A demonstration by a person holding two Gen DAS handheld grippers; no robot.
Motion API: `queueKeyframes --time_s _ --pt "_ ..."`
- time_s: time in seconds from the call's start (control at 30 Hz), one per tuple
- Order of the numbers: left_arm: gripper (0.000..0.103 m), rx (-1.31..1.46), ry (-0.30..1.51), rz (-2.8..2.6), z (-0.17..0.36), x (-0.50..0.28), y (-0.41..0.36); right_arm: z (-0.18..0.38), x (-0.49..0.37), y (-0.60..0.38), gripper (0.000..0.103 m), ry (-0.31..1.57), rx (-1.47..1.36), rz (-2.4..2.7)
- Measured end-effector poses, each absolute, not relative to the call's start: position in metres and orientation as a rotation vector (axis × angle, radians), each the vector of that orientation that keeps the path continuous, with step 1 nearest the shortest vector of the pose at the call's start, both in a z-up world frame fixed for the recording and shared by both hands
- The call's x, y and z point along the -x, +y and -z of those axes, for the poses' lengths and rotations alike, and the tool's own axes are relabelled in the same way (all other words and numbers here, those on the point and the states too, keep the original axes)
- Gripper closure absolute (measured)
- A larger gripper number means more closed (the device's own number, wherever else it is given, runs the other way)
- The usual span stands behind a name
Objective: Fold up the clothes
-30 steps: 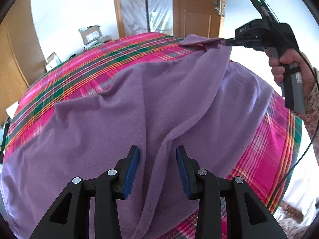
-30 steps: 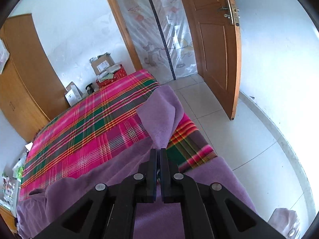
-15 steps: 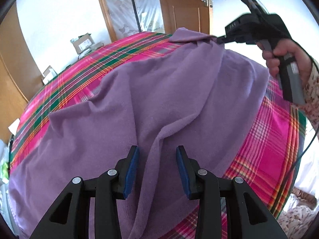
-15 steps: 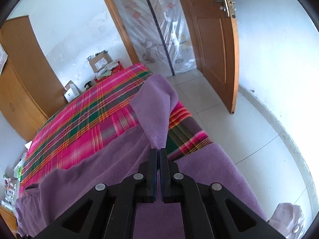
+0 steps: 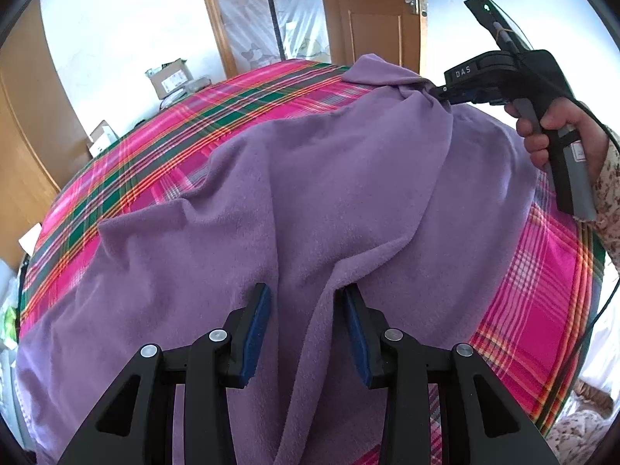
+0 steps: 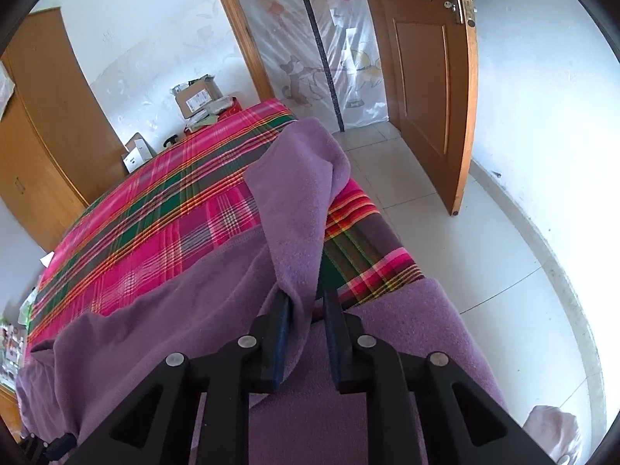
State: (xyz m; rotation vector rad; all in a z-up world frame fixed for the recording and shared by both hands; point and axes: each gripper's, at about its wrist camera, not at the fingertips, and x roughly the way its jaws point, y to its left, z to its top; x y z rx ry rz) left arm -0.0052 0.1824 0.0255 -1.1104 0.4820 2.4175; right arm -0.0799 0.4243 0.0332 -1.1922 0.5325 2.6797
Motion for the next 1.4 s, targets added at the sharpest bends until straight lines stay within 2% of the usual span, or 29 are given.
queueKeyframes --time_s 0.17,0.23,0.3,0.4,1.1,1.4 --pt "0.063 1.110 0.467 -2.411 -0.027 0.005 0.181 -0.030 0.081 0.425 0.088 0.534 1.196 -2.680" --pt "0.078 1.111 0.462 -2.410 -0.028 0.004 0.180 -0.029 0.082 0.426 0.093 0.543 1.197 -2.684" --pt "0.086 1.112 0.457 -2.409 -0.029 0.003 0.180 -0.030 0.081 0.427 0.098 0.546 1.194 -2.690" --pt "0.093 1.112 0.450 -2.407 -0.031 0.002 0.179 -0.034 0.078 0.428 0.099 0.538 1.165 -2.707" --pt "0.096 0.905 0.441 -2.435 -0.073 -0.041 0.178 -0.121 0.003 0.431 0.100 0.423 0.771 -2.792" --pt "0.096 0.966 0.474 -2.361 -0.053 -0.053 0.186 -0.081 -0.038 0.455 0.100 0.487 0.834 -2.699"
